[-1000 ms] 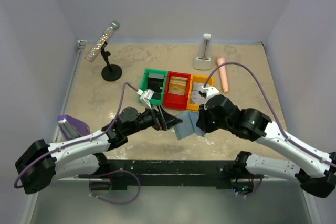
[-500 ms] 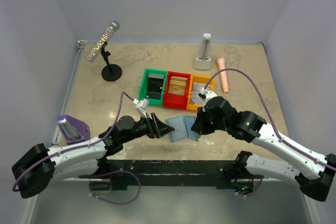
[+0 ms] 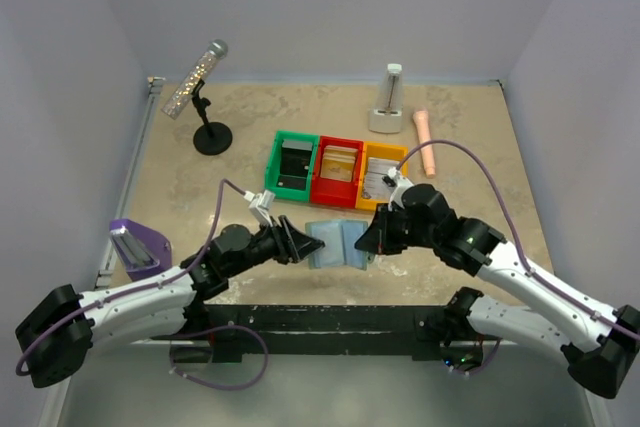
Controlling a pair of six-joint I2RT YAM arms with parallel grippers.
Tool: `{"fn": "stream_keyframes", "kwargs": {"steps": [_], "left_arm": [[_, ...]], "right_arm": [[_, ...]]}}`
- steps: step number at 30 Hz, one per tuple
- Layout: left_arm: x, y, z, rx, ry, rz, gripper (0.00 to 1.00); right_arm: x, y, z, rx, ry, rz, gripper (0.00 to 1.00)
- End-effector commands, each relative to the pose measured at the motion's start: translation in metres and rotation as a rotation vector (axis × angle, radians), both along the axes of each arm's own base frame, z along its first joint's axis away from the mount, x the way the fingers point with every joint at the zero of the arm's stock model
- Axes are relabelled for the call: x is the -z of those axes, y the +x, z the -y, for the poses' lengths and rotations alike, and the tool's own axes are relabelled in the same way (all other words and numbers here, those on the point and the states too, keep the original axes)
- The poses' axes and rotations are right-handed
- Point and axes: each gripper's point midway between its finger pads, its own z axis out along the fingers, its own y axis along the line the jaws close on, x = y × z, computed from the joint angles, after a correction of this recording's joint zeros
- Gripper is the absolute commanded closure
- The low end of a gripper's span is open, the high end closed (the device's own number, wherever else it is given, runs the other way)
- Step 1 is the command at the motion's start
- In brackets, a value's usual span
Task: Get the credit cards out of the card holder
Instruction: Open the card holder at the center of the board.
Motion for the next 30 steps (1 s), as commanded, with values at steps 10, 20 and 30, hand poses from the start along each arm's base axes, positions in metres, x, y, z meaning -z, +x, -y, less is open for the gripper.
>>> {"fn": "stream_keyframes", "kwargs": {"steps": [10, 20, 30], "left_arm": [[0.063, -0.001, -0.039, -0.111, 0.220, -0.068, 0.39], [0.081, 0.009, -0.075, -0.284, 0.355, -0.135, 0.24], [0.070, 0.005, -0.078, -0.269, 0.397, -0.160, 0.00]], "right_arm": [[0.067, 0.013, -0.001, 0.123, 0.013, -0.058, 1.00], [0.104, 0.021, -0.002, 0.147, -0.049, -0.094, 1.00], [0.107, 0.028, -0.007, 0.158, -0.058, -0.093, 1.00]]}}
